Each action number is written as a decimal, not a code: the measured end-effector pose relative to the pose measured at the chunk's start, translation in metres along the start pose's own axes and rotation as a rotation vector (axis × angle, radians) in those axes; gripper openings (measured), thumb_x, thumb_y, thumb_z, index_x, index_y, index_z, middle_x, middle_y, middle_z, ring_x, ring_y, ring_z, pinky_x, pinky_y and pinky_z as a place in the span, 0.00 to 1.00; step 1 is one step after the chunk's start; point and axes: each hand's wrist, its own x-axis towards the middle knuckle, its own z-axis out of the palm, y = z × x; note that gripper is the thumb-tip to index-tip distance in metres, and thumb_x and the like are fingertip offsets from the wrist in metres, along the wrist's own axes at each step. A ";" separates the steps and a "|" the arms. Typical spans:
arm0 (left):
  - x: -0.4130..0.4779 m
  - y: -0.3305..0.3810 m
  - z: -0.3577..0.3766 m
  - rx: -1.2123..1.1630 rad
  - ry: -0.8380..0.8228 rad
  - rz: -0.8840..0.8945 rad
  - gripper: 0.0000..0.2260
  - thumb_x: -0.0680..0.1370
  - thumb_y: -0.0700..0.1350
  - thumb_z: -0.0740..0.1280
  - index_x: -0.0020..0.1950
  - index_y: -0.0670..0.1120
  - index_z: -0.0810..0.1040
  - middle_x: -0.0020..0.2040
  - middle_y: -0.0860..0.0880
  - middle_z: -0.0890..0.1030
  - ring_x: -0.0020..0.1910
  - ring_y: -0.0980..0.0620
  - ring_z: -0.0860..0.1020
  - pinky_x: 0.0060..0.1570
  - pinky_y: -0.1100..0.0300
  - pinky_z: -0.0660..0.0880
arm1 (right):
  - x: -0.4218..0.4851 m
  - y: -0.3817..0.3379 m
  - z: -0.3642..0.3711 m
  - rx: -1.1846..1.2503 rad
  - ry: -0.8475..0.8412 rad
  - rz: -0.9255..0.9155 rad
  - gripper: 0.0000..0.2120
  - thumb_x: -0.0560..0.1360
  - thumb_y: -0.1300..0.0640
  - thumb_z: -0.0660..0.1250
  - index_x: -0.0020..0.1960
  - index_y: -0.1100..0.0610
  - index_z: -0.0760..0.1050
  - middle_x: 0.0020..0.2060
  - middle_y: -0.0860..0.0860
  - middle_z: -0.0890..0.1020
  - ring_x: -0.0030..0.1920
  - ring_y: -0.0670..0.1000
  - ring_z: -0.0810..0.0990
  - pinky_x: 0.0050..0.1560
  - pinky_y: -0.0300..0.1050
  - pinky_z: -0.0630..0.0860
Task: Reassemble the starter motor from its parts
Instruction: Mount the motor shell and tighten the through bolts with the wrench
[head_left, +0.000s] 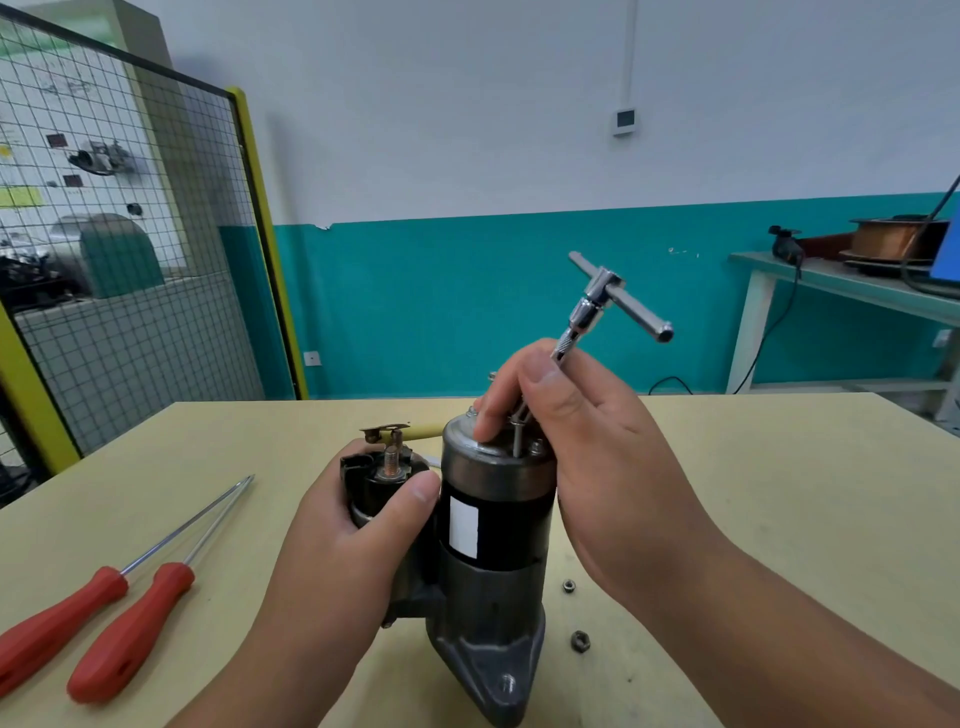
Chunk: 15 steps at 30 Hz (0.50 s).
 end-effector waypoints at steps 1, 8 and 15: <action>0.000 0.000 0.000 0.007 -0.002 0.004 0.22 0.64 0.68 0.70 0.54 0.62 0.85 0.47 0.55 0.88 0.47 0.53 0.87 0.35 0.57 0.83 | -0.001 -0.001 0.000 -0.018 -0.003 -0.009 0.19 0.82 0.44 0.60 0.43 0.56 0.79 0.37 0.46 0.82 0.40 0.41 0.79 0.44 0.32 0.76; -0.001 0.003 0.001 0.013 -0.027 0.007 0.21 0.64 0.67 0.71 0.54 0.62 0.84 0.47 0.54 0.88 0.47 0.53 0.87 0.37 0.49 0.86 | -0.001 -0.010 0.001 -0.188 -0.033 -0.002 0.19 0.81 0.41 0.59 0.40 0.50 0.78 0.37 0.46 0.82 0.38 0.40 0.78 0.40 0.30 0.75; -0.003 0.005 0.002 -0.043 -0.027 -0.034 0.22 0.62 0.67 0.72 0.53 0.62 0.85 0.47 0.54 0.88 0.47 0.54 0.87 0.31 0.55 0.84 | -0.003 -0.007 0.001 -0.133 -0.020 -0.006 0.20 0.84 0.41 0.56 0.40 0.48 0.77 0.39 0.48 0.83 0.42 0.43 0.81 0.45 0.33 0.77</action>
